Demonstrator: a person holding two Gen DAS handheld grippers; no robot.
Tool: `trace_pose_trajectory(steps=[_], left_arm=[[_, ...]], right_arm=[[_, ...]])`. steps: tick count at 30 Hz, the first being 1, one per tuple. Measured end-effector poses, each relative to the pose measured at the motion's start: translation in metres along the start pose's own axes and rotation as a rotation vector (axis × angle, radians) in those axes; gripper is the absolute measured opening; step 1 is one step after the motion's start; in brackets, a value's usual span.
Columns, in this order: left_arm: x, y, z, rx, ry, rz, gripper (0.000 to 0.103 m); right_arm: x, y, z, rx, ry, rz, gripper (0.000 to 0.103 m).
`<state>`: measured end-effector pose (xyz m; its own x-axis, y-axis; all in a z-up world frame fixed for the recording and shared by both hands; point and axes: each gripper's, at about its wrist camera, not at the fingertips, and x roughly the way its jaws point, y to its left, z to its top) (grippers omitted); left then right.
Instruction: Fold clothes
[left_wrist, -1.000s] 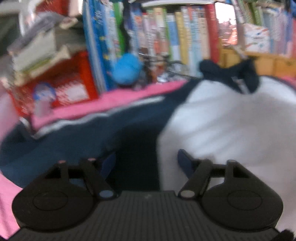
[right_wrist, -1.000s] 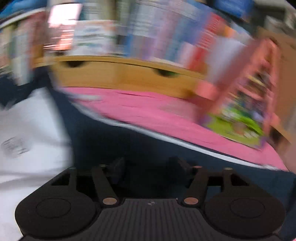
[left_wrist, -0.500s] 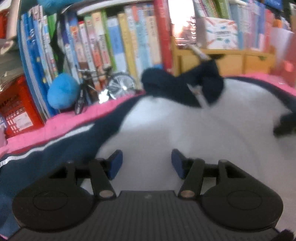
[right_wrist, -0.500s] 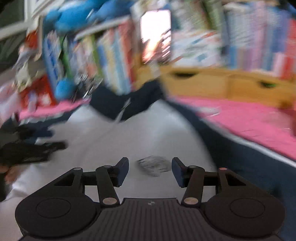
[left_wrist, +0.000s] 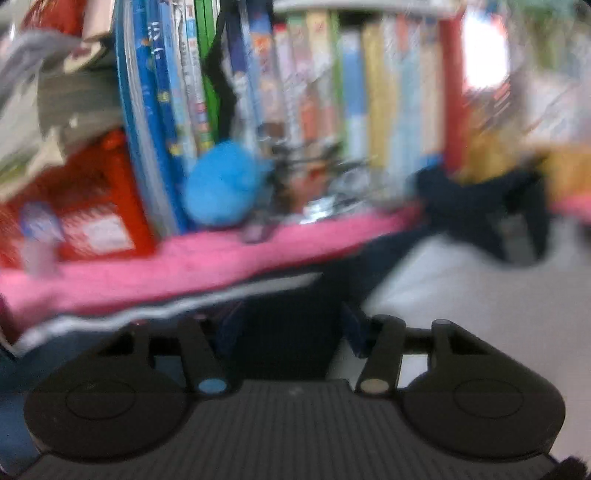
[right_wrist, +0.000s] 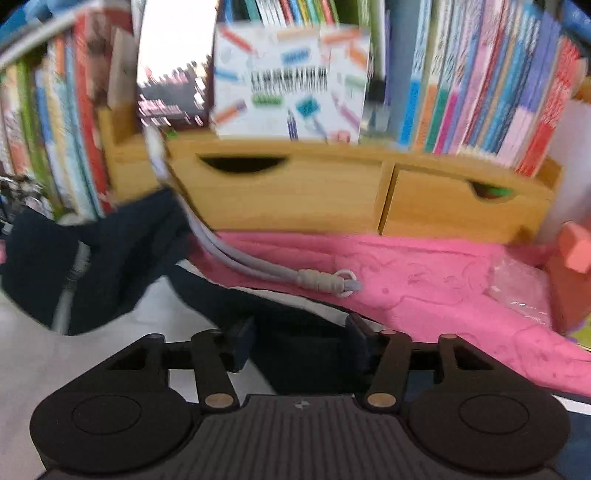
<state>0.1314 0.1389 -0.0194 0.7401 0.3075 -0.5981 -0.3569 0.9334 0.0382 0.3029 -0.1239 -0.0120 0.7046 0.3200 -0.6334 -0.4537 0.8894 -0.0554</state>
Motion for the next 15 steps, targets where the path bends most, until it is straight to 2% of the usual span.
trace_pose_trajectory(steps=[1,4,7,9,11,12,13,14,15], left_arm=[[-0.014,-0.004,-0.004,0.021,-0.003,-0.047,0.054],[-0.058,-0.019,-0.015,0.086,-0.01,-0.187,0.054],[-0.099,-0.05,-0.027,0.161,0.042,-0.347,0.054],[-0.12,-0.07,-0.036,0.194,0.073,-0.417,0.054],[-0.128,-0.09,-0.045,0.219,0.125,-0.474,0.055],[-0.126,-0.102,-0.048,0.234,0.15,-0.483,0.056],[-0.119,-0.112,-0.051,0.249,0.171,-0.472,0.056],[-0.113,-0.122,-0.052,0.265,0.185,-0.457,0.056],[-0.107,-0.132,-0.052,0.292,0.166,-0.426,0.059]], right_arm=[[-0.016,0.002,-0.005,-0.014,-0.026,0.033,0.054],[-0.071,0.014,-0.034,-0.072,-0.032,0.171,0.055],[-0.143,0.027,-0.082,-0.124,-0.06,0.313,0.058],[-0.189,0.036,-0.117,-0.131,-0.094,0.358,0.058],[-0.218,0.042,-0.148,-0.111,-0.086,0.39,0.058],[-0.229,0.044,-0.163,-0.092,-0.07,0.404,0.051],[-0.232,0.049,-0.175,-0.084,-0.017,0.425,0.031],[-0.234,0.055,-0.185,-0.075,0.027,0.443,0.024],[-0.236,0.061,-0.194,-0.067,0.038,0.444,0.021]])
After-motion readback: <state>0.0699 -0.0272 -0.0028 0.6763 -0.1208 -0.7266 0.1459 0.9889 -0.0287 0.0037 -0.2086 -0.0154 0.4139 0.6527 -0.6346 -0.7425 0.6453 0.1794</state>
